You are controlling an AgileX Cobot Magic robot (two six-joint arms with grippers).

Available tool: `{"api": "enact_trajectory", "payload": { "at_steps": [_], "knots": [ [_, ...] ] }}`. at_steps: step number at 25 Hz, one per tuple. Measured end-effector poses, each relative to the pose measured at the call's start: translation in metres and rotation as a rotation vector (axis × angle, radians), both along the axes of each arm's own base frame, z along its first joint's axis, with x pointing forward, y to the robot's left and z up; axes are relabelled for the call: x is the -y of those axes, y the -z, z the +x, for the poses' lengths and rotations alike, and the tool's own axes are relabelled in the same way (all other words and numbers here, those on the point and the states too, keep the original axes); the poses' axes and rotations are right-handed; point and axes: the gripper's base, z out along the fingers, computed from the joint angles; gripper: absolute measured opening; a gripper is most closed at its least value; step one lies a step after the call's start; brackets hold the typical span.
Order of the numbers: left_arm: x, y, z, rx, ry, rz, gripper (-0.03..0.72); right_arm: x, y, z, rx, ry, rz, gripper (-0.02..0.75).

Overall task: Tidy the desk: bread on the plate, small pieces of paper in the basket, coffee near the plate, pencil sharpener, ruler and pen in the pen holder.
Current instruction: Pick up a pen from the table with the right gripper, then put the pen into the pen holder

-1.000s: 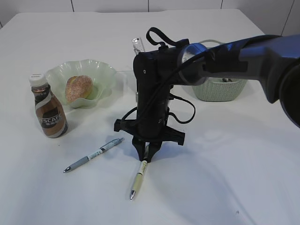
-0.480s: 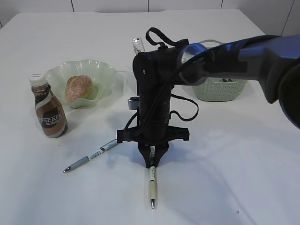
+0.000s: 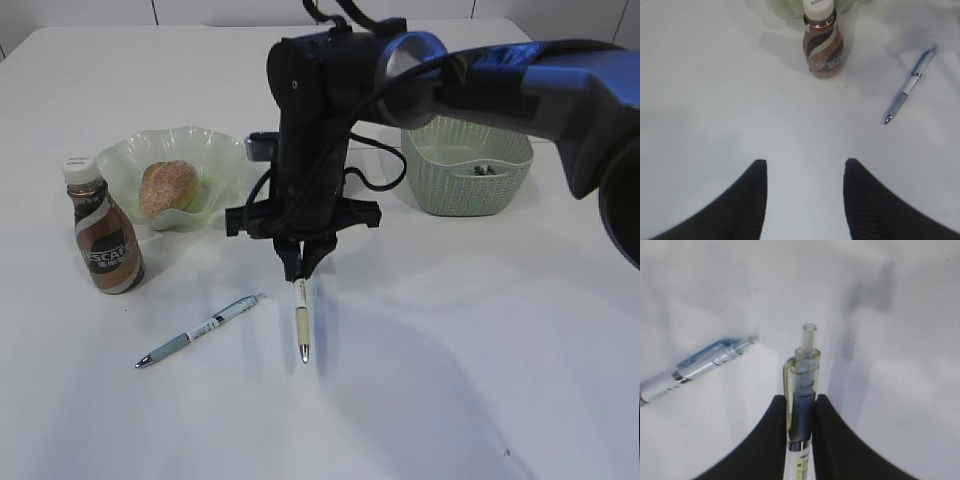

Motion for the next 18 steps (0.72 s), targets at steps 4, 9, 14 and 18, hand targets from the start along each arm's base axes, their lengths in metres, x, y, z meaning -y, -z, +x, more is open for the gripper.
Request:
{"api": "enact_trajectory", "payload": {
  "at_steps": [4, 9, 14, 18],
  "knots": [
    [0.000, 0.000, 0.000, 0.002, 0.000, 0.000, 0.348, -0.002, -0.030, 0.005, 0.083, -0.015, 0.035, 0.122],
    [0.000, 0.000, 0.000, 0.003, 0.000, -0.001, 0.348, 0.004, -0.060, 0.008, 0.185, -0.057, 0.008, 0.122],
    [0.001, -0.001, 0.002, 0.026, 0.003, -0.006, 0.348, 0.016, -0.089, 0.007, 0.294, -0.076, -0.066, 0.122],
    [0.002, -0.004, 0.005, 0.066, 0.008, -0.015, 0.348, 0.025, -0.114, 0.003, 0.370, -0.089, -0.093, 0.122]
  ]
}}
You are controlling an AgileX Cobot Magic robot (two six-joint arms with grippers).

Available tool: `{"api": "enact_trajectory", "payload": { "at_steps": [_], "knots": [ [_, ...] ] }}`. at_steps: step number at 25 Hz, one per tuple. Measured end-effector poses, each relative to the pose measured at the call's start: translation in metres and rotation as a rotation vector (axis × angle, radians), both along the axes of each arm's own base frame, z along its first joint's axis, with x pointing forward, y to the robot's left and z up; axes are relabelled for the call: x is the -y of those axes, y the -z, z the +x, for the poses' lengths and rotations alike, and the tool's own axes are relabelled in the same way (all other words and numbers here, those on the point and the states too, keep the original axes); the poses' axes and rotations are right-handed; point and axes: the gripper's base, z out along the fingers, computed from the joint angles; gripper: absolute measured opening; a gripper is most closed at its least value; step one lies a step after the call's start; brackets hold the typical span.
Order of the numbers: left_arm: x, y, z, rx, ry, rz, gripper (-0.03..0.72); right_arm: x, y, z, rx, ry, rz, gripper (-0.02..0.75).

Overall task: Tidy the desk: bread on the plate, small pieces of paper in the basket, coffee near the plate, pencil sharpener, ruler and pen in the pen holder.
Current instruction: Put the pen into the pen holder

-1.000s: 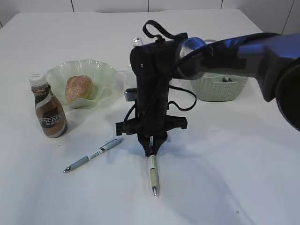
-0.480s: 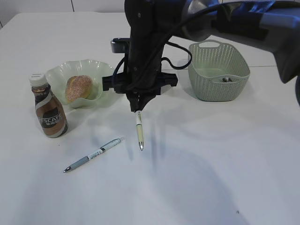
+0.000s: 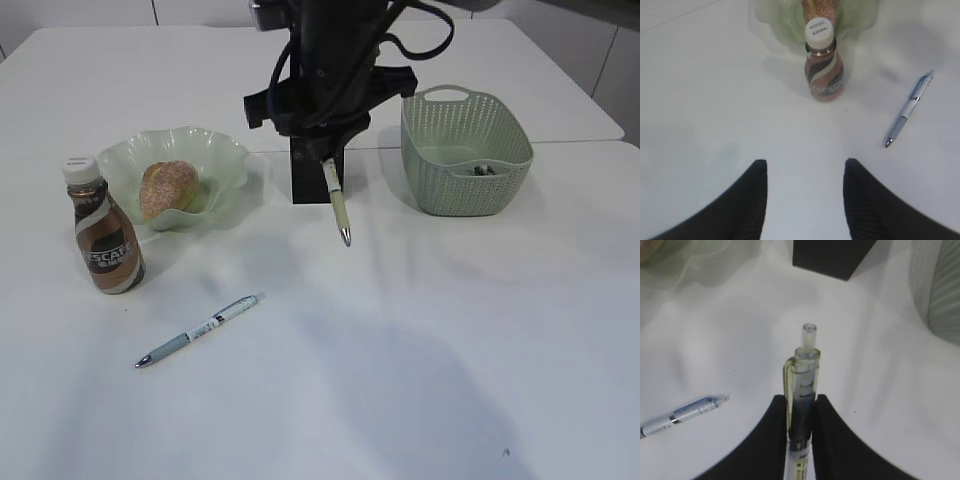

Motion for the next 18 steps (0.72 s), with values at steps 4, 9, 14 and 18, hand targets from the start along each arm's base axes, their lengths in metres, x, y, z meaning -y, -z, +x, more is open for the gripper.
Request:
{"api": "enact_trajectory", "payload": {
  "at_steps": [4, 9, 14, 18],
  "knots": [
    [0.001, -0.003, 0.003, 0.041, 0.005, -0.009, 0.348, 0.003, -0.017, 0.002, 0.104, -0.025, -0.002, 0.122],
    [0.002, -0.006, 0.006, 0.099, 0.012, -0.022, 0.348, 0.000, -0.025, 0.009, 0.216, -0.054, 0.026, 0.122],
    [0.004, -0.011, 0.010, 0.170, 0.020, -0.038, 0.348, -0.002, -0.034, 0.019, 0.358, -0.092, 0.036, 0.122],
    [0.005, -0.016, 0.014, 0.228, 0.027, -0.051, 0.348, 0.000, -0.037, 0.024, 0.413, -0.101, 0.039, 0.122]
  ]
}}
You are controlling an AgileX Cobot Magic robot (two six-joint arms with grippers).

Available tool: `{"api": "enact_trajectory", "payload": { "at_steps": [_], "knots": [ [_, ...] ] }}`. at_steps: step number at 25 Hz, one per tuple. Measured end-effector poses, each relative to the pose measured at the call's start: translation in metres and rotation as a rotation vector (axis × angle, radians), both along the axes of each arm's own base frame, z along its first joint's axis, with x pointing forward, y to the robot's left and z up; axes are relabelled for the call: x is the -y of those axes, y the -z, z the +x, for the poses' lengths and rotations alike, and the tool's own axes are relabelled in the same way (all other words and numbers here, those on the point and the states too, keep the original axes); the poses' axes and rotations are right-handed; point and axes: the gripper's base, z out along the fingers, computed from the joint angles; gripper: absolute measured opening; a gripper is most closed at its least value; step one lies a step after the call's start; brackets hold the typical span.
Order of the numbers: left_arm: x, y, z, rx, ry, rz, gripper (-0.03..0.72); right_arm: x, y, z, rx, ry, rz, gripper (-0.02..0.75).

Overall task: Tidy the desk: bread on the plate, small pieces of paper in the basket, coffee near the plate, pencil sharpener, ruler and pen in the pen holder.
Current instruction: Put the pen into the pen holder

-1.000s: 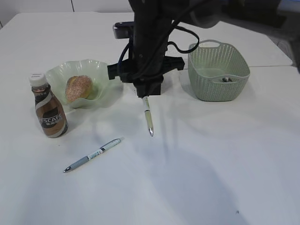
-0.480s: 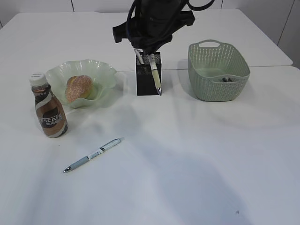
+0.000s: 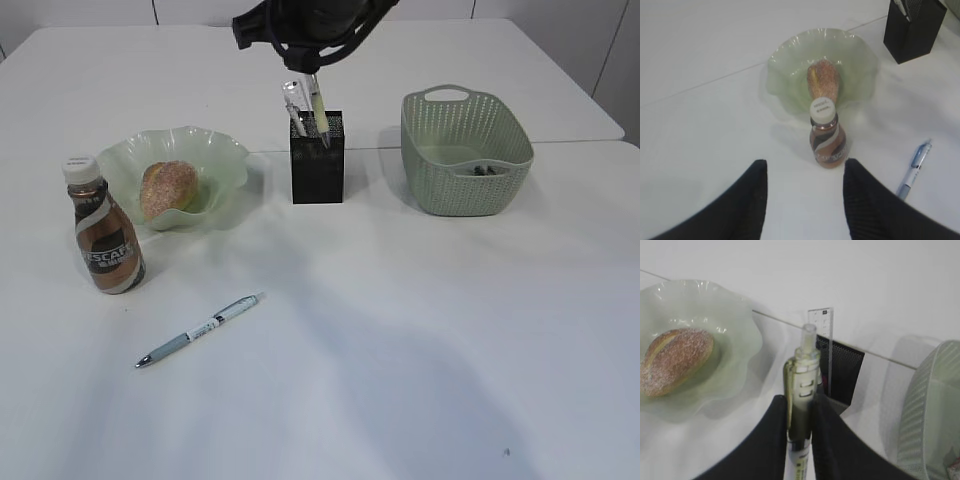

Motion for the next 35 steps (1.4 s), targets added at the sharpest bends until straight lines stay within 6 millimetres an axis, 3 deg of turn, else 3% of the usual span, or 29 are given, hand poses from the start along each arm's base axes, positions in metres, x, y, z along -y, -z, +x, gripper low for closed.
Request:
{"api": "enact_trajectory", "payload": {
  "at_steps": [3, 13, 24, 28, 30, 33, 35],
  "knots": [
    [0.001, -0.003, 0.002, 0.035, 0.004, -0.008, 0.348, 0.007, -0.004, 0.009, 0.069, -0.005, -0.004, 0.121],
    [0.002, -0.008, 0.005, 0.105, 0.013, -0.024, 0.348, 0.038, 0.029, 0.038, 0.213, -0.049, 0.038, 0.121],
    [0.005, -0.001, 0.017, 0.086, 0.015, -0.019, 0.347, 0.057, 0.032, 0.058, 0.463, -0.145, 0.155, 0.120],
    [0.006, 0.000, 0.021, 0.097, 0.018, -0.022, 0.348, 0.067, 0.050, 0.072, 0.504, -0.155, 0.179, 0.120],
    [0.007, -0.001, 0.022, 0.113, 0.020, -0.025, 0.348, 0.067, 0.055, 0.074, 0.506, -0.159, 0.183, 0.120],
    [0.008, -0.003, 0.024, 0.139, 0.024, -0.031, 0.348, 0.064, 0.077, 0.080, 0.494, -0.176, 0.187, 0.119],
    [0.008, -0.003, 0.024, 0.143, 0.024, -0.032, 0.347, 0.063, 0.080, 0.081, 0.501, -0.183, 0.192, 0.119]
  ]
}}
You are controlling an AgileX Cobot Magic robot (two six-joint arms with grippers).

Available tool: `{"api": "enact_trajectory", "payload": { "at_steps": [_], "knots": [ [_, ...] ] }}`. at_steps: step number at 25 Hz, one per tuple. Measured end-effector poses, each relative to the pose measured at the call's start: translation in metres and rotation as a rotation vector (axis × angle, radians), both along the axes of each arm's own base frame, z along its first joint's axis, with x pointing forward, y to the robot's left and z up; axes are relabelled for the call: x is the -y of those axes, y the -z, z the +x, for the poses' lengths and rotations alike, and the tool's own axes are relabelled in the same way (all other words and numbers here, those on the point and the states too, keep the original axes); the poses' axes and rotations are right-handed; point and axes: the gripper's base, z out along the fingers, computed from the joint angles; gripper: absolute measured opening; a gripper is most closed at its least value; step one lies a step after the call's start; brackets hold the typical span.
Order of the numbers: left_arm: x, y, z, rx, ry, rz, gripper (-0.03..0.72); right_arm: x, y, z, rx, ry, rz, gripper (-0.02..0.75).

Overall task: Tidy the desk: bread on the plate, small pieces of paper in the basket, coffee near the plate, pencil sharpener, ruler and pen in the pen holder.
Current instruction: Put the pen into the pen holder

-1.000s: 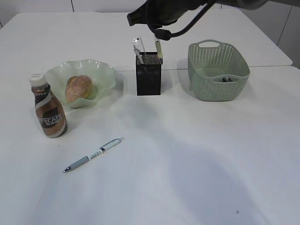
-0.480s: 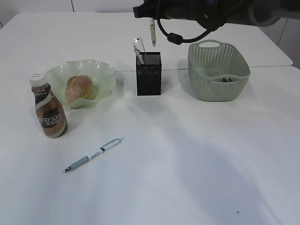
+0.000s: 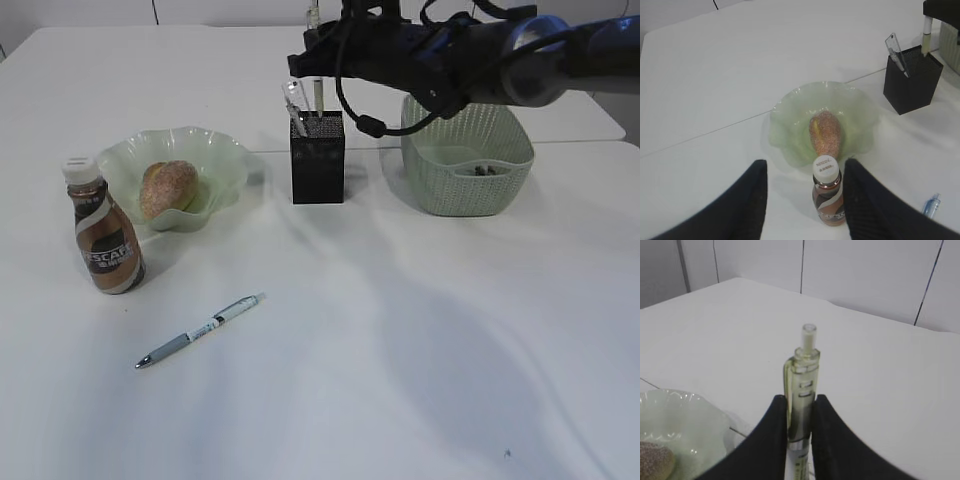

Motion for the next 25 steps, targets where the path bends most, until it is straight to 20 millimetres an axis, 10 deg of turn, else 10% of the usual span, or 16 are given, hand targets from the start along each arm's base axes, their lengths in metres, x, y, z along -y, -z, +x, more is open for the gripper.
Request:
{"api": "enact_trajectory", "payload": {
  "at_steps": [25],
  "knots": [
    [0.000, -0.002, 0.001, 0.021, 0.002, -0.003, 0.347, -0.003, 0.027, 0.010, 0.019, -0.033, 0.004, 0.118]
  ]
}}
